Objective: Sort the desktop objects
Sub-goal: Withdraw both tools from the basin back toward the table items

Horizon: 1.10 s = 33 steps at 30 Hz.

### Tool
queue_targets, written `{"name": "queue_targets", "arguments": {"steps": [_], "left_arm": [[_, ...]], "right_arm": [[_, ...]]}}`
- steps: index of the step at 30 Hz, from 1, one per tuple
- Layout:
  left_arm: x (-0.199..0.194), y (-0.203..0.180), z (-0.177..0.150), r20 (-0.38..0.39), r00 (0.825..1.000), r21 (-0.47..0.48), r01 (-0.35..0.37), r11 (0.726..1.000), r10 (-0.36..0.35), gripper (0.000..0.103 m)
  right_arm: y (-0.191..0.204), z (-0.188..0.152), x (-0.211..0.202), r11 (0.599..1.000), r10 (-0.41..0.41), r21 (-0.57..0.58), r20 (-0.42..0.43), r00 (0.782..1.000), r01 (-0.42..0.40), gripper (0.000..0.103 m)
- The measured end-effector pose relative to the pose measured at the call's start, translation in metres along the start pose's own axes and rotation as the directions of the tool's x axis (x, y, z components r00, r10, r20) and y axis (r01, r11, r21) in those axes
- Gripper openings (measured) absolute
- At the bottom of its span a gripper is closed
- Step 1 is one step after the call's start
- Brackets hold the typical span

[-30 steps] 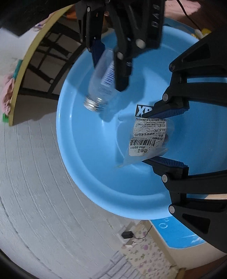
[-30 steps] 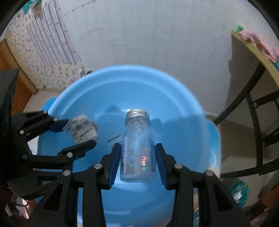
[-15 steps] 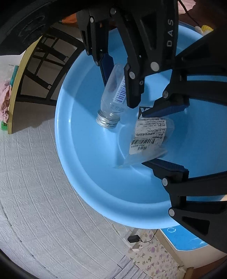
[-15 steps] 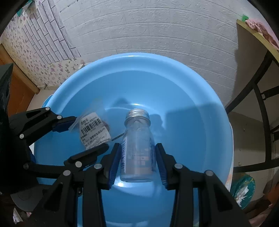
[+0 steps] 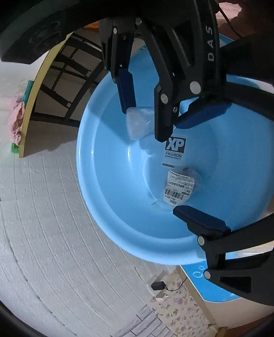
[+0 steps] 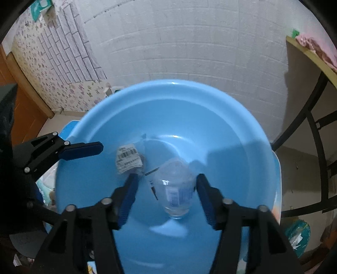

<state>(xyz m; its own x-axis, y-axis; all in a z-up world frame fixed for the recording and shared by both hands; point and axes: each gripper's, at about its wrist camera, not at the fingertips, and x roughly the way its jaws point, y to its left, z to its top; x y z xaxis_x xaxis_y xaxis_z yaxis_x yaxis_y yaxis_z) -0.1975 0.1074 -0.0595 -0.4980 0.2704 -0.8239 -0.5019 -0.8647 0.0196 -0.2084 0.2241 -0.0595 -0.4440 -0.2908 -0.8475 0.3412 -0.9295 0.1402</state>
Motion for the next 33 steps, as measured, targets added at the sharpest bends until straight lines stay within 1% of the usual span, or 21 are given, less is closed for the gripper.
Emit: {"name": "queue_targets", "arguments": {"steps": [4, 7, 9, 10, 12, 13, 14, 15, 16, 18, 19, 21, 23, 24, 25, 27, 30, 31, 32, 33], "left_arm": [[-0.015, 0.001, -0.002, 0.023, 0.999, -0.037, -0.030, 0.999, 0.031, 0.078], [-0.030, 0.002, -0.005, 0.048, 0.998, -0.076, -0.040, 0.996, 0.044, 0.083], [-0.042, 0.003, -0.010, 0.075, 0.995, -0.090, -0.054, 0.995, 0.061, 0.086], [-0.049, 0.002, -0.013, 0.087, 0.994, -0.101, -0.064, 0.993, 0.073, 0.088], [-0.061, 0.002, -0.019, 0.101, 0.992, -0.134, -0.067, 0.989, 0.081, 0.089], [-0.068, 0.002, -0.024, 0.119, 0.990, -0.148, -0.063, 0.987, 0.081, 0.091], [-0.075, 0.001, -0.029, 0.140, 0.986, -0.158, -0.067, 0.985, 0.090, 0.094], [-0.080, 0.000, -0.034, 0.154, 0.983, -0.161, -0.078, 0.984, 0.103, 0.094], [-0.086, -0.002, -0.039, 0.172, 0.977, -0.165, -0.094, 0.982, 0.123, 0.094], [-0.097, -0.004, -0.050, 0.197, 0.968, -0.187, -0.118, 0.975, 0.155, 0.095], [-0.102, -0.004, -0.056, 0.206, 0.966, -0.201, -0.118, 0.972, 0.160, 0.095], [-0.112, -0.005, -0.068, 0.222, 0.961, -0.217, -0.113, 0.970, 0.162, 0.095], [-0.119, -0.006, -0.079, 0.232, 0.957, -0.225, -0.124, 0.966, 0.177, 0.096], [-0.123, -0.007, -0.085, 0.237, 0.954, -0.230, -0.129, 0.965, 0.184, 0.096], [-0.126, -0.005, -0.091, 0.243, 0.951, -0.238, -0.132, 0.962, 0.190, 0.098], [-0.128, -0.003, -0.100, 0.241, 0.949, -0.256, -0.142, 0.956, 0.205, 0.099], [-0.130, 0.001, -0.112, 0.223, 0.946, -0.286, -0.167, 0.944, 0.235, 0.099], [-0.134, 0.005, -0.120, 0.225, 0.944, -0.294, -0.172, 0.940, 0.243, 0.099], [-0.136, 0.007, -0.122, 0.229, 0.942, -0.303, -0.171, 0.938, 0.245, 0.099], [-0.139, 0.010, -0.124, 0.238, 0.942, -0.309, -0.160, 0.937, 0.239, 0.099]], "right_arm": [[0.004, -0.002, -0.013, 1.000, -0.018, -0.009, 0.031, 0.999, 0.018, 0.058], [0.004, -0.005, -0.026, 1.000, -0.019, 0.008, 0.071, 0.997, 0.018, 0.058], [0.006, -0.007, -0.036, 0.999, -0.041, 0.017, 0.112, 0.993, 0.039, 0.058], [0.009, -0.010, -0.042, 0.998, -0.062, 0.019, 0.141, 0.988, 0.060, 0.058], [0.015, -0.014, -0.053, 0.997, -0.074, 0.020, 0.188, 0.979, 0.072, 0.058], [0.017, -0.017, -0.061, 0.996, -0.087, 0.035, 0.227, 0.970, 0.081, 0.058], [0.019, -0.022, -0.071, 0.994, -0.105, 0.065, 0.280, 0.954, 0.091, 0.058], [0.021, -0.027, -0.079, 0.992, -0.112, 0.086, 0.313, 0.943, 0.089, 0.058], [0.023, -0.031, -0.087, 0.992, -0.101, 0.100, 0.342, 0.934, 0.071, 0.059], [0.028, -0.037, -0.099, 0.993, -0.095, 0.104, 0.383, 0.919, 0.060, 0.063], [0.031, -0.041, -0.104, 0.992, -0.107, 0.105, 0.404, 0.909, 0.071, 0.065], [0.037, -0.047, -0.112, 0.992, -0.118, 0.098, 0.431, 0.895, 0.083, 0.068], [0.041, -0.055, -0.117, 0.992, -0.114, 0.094, 0.438, 0.892, 0.080, 0.071], [0.044, -0.058, -0.119, 0.993, -0.106, 0.089, 0.442, 0.891, 0.074, 0.074], [0.048, -0.062, -0.122, 0.995, -0.085, 0.076, 0.449, 0.889, 0.056, 0.076], [0.055, -0.070, -0.125, 0.998, -0.052, 0.063, 0.463, 0.885, 0.026, 0.091], [0.064, -0.077, -0.137, 0.998, -0.039, 0.068, 0.497, 0.867, 0.006, 0.096], [0.068, -0.077, -0.138, 0.998, -0.036, 0.063, 0.499, 0.866, 0.006, 0.098], [0.071, -0.078, -0.140, 0.998, -0.034, 0.056, 0.502, 0.864, 0.007, 0.102], [0.074, -0.078, -0.143, 0.999, -0.025, 0.044, 0.506, 0.862, 0.003, 0.103]]}}
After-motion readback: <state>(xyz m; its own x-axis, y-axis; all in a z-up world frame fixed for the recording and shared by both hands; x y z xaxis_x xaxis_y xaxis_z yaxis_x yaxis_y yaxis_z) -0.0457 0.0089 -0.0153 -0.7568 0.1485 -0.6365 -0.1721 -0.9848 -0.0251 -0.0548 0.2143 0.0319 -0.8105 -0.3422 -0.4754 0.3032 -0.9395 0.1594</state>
